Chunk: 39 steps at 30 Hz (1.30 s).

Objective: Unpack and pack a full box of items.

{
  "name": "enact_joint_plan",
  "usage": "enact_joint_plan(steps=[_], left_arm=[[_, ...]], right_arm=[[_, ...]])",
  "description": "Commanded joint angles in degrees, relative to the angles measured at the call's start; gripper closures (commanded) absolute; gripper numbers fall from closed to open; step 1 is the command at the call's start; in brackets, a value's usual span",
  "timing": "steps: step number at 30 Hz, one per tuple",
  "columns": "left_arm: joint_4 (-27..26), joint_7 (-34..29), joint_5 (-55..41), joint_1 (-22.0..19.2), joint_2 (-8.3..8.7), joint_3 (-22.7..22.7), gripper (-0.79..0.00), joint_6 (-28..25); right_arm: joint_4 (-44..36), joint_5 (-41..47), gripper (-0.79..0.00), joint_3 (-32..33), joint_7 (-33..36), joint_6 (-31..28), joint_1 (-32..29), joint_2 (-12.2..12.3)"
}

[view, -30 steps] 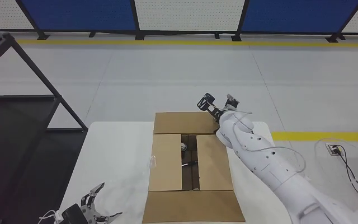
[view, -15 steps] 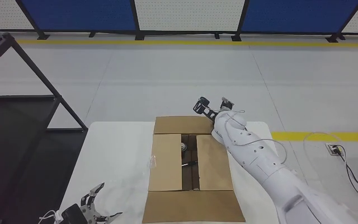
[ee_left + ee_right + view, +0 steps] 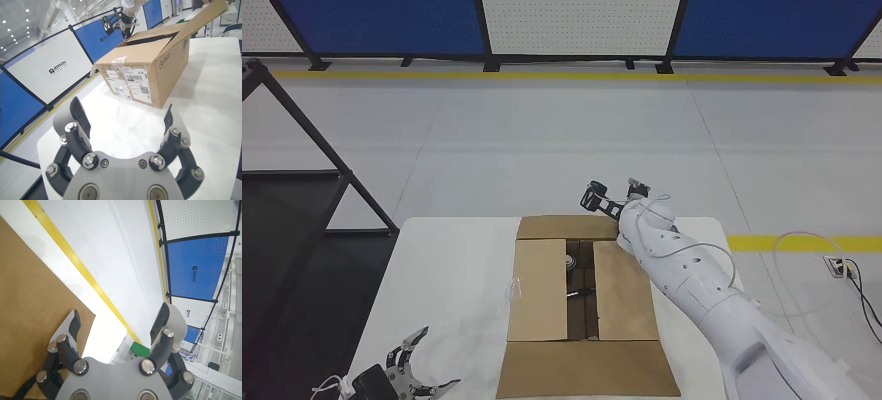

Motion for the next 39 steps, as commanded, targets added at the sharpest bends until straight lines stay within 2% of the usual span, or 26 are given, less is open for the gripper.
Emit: enact_joint_plan(steps=[1,12,39], left_arm=[[-0.01,-0.06,0.00,0.06,-0.01,0.03,-0.785,0.07],[0.15,0.27,0.17,0.42,-0.07,0.25,-0.785,0.46],[0.27,0.84,0.01,1.18,-0.09,-0.19,-0.785,0.80]], right_arm=[[0.74,-0.31,-0.785,-0.02,-0.70,-1.10,0.23,-0.31],[3.30,-3.07,-0.785,-0.57,-2.28,-5.55,0.99,-1.69],[6.46,-6.28,-0.785,0.09,-2.69,-7.62,1.59,-4.09]])
